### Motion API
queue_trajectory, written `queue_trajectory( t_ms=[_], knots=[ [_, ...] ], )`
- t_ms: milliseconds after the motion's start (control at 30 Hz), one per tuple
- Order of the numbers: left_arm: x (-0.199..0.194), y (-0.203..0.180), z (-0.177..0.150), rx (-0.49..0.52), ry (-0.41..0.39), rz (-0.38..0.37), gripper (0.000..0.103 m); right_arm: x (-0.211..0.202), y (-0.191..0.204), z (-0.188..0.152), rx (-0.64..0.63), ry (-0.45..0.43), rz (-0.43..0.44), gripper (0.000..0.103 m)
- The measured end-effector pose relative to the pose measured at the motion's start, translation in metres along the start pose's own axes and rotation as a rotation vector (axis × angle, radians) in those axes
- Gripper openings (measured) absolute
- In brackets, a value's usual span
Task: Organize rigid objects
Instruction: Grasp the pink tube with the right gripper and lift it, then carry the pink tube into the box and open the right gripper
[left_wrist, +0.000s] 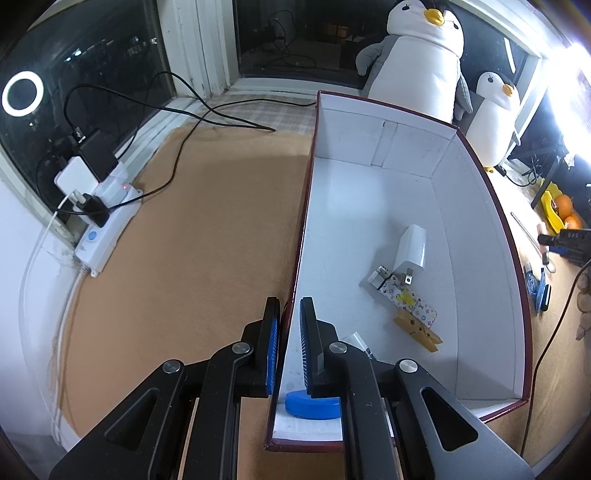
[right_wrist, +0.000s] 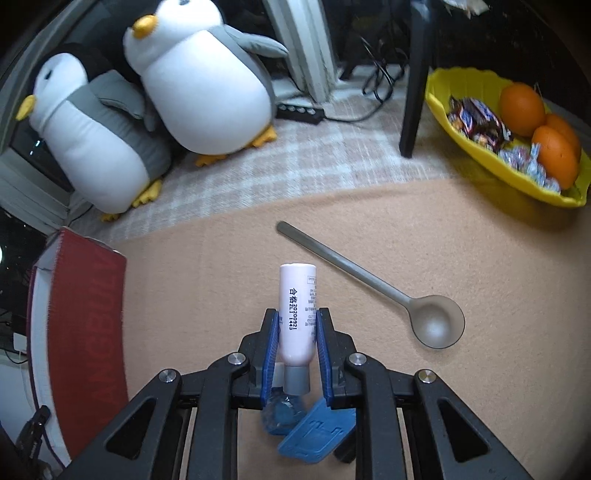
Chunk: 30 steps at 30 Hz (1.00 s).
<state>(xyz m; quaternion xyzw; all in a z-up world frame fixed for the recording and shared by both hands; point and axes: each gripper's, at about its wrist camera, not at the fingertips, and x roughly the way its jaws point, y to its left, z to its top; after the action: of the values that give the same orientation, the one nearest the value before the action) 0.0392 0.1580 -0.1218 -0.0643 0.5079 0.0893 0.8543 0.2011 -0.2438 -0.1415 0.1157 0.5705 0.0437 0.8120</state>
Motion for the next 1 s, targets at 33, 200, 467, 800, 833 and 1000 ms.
queue_trajectory(
  t_ms=[33,200,467,800,833,1000],
  knots=[
    [0.0,0.001,0.0,-0.001,-0.001,-0.003,0.008,-0.005,0.005,0.0,-0.009,-0.009,0.006,0.018],
    [-0.001,0.003,-0.002,-0.007,-0.006,-0.018,0.008,-0.035,0.041,-0.004,-0.077,-0.062,0.058,0.018],
    [-0.003,0.008,-0.007,-0.026,-0.017,-0.043,0.008,-0.07,0.112,-0.028,-0.217,-0.087,0.181,0.018],
    [-0.004,0.012,-0.012,-0.03,-0.026,-0.065,0.008,-0.082,0.186,-0.077,-0.399,-0.042,0.261,0.018],
    [-0.004,0.012,-0.012,-0.03,-0.027,-0.067,0.008,-0.081,0.192,-0.083,-0.413,-0.036,0.265,0.018],
    [-0.005,0.013,-0.015,-0.031,-0.031,-0.073,0.008,-0.074,0.215,-0.106,-0.48,-0.003,0.268,0.018]
  ],
)
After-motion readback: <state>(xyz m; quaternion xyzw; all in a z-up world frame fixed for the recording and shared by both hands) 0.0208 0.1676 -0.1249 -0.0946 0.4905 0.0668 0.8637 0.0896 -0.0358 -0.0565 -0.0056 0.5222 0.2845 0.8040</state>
